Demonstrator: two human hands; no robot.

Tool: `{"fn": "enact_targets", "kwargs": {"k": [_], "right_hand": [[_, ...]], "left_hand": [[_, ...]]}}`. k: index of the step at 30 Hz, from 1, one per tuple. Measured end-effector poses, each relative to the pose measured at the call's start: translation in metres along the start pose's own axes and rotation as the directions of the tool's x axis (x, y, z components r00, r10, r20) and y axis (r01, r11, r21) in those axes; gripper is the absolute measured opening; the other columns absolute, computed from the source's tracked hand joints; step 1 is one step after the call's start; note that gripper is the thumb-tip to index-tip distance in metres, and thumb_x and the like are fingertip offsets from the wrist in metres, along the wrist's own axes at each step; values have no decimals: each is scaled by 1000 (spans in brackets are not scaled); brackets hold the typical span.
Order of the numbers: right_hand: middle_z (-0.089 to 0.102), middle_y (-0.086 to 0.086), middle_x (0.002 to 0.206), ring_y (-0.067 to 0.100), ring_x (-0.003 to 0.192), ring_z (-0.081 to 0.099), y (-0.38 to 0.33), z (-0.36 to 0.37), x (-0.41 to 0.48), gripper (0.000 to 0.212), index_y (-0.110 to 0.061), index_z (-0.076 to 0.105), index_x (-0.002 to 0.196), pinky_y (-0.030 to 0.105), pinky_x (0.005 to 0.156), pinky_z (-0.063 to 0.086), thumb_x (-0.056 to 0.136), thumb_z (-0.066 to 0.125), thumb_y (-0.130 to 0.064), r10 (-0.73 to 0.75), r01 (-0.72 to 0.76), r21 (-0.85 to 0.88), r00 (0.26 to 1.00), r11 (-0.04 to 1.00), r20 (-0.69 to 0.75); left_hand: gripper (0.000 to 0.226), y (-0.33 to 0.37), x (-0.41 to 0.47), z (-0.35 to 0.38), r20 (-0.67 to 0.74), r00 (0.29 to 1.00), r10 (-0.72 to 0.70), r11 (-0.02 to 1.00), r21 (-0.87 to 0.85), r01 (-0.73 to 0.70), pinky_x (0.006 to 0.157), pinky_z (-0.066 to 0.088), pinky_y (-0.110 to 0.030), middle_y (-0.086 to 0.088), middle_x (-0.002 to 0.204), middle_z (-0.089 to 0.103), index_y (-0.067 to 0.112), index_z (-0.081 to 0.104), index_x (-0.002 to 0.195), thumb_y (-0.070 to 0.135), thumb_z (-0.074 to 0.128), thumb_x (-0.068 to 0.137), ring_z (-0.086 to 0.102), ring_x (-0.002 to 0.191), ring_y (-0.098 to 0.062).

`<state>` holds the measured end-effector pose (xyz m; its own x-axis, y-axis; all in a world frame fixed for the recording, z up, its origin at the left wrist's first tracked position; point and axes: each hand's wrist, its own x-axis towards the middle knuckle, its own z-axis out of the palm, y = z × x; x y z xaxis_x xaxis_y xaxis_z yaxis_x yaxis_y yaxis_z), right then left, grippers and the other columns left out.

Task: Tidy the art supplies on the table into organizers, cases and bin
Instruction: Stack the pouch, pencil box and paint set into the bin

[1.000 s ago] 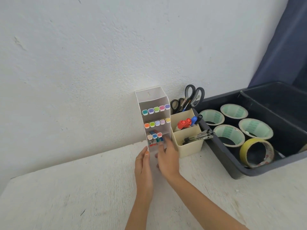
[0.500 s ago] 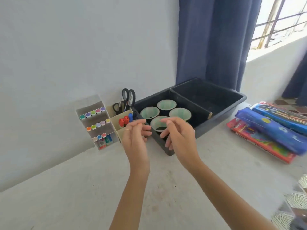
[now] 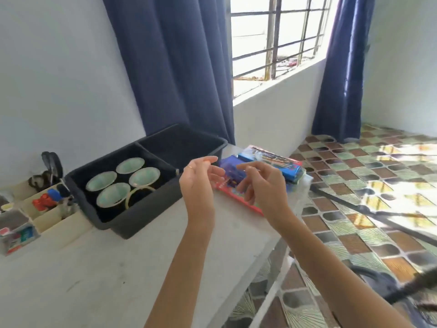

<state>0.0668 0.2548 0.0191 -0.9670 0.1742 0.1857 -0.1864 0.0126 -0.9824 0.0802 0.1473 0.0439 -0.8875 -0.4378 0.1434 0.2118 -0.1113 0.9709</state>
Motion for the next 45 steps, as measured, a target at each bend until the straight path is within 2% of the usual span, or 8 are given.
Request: {"fn": "enact_targets", "kwargs": {"k": [7, 18, 22, 26, 30, 33, 37, 45], "right_hand": [[62, 9, 55, 17, 35, 44, 9, -89, 42, 25, -3, 68, 92, 19, 36, 37, 93, 43, -5, 24, -24, -34, 1000, 999, 7], [63, 9, 64, 19, 45, 50, 43, -108, 129, 26, -5, 68, 91, 21, 41, 43, 93, 42, -5, 124, -116, -62, 984, 991, 131], [66, 6, 70, 19, 59, 56, 63, -94, 157, 22, -9, 70, 87, 34, 65, 52, 91, 48, -9, 197, -161, -169, 954, 972, 226], [70, 3, 79, 17, 71, 63, 82, -86, 178, 20, -22, 71, 80, 42, 79, 54, 87, 54, -13, 158, -62, -304, 941, 951, 301], [66, -1, 73, 11, 65, 59, 89, -93, 202, 22, -19, 72, 87, 24, 63, 50, 86, 54, -8, 80, 43, -381, 950, 924, 301], [65, 8, 96, 23, 97, 57, 102, -97, 224, 21, -18, 71, 99, 33, 86, 45, 84, 57, -13, 11, 183, -527, 939, 830, 344], [54, 11, 114, 27, 116, 46, 117, -101, 242, 41, -18, 58, 122, 39, 99, 38, 85, 61, -35, 167, 207, -705, 891, 678, 422], [62, 13, 113, 27, 108, 54, 130, -108, 252, 45, -8, 59, 123, 32, 90, 40, 85, 66, -31, 130, 185, -603, 888, 776, 440]], "left_hand": [[25, -21, -14, 84, 9, 1000, -18, 999, 39, 18, 50, 43, -11, -5, 70, 66, 9, 66, 91, 11, 41, 94, 58, 52, -4], [25, -64, 32, 125, -177, 983, -51, 984, 160, 80, 57, 47, -15, 3, 73, 68, 16, 66, 90, 19, 42, 95, 62, 63, -5], [20, -86, 53, 128, -289, 946, -146, 976, 116, 186, 61, 42, -19, -2, 80, 66, 13, 65, 87, 12, 45, 91, 59, 74, -11], [16, -106, 58, 133, -349, 923, -160, 968, 127, 216, 59, 45, -9, -1, 89, 64, 10, 63, 93, 6, 48, 90, 59, 76, -6], [15, -122, 57, 148, -324, 932, -166, 960, 161, 227, 74, 48, -22, -1, 92, 67, 13, 63, 96, 8, 51, 91, 62, 85, -11], [18, -126, 58, 171, -289, 933, -216, 956, 130, 262, 83, 50, -25, 1, 99, 67, 14, 64, 102, 10, 49, 92, 63, 92, -10], [31, -136, 65, 200, -267, 921, -282, 929, 165, 332, 96, 46, -31, 0, 114, 62, 9, 55, 122, 12, 46, 93, 58, 104, -14], [68, -193, 82, 217, -357, 890, -284, 821, 389, 418, 94, 49, -47, -2, 116, 64, 26, 50, 125, 54, 36, 65, 60, 109, -24]]}}
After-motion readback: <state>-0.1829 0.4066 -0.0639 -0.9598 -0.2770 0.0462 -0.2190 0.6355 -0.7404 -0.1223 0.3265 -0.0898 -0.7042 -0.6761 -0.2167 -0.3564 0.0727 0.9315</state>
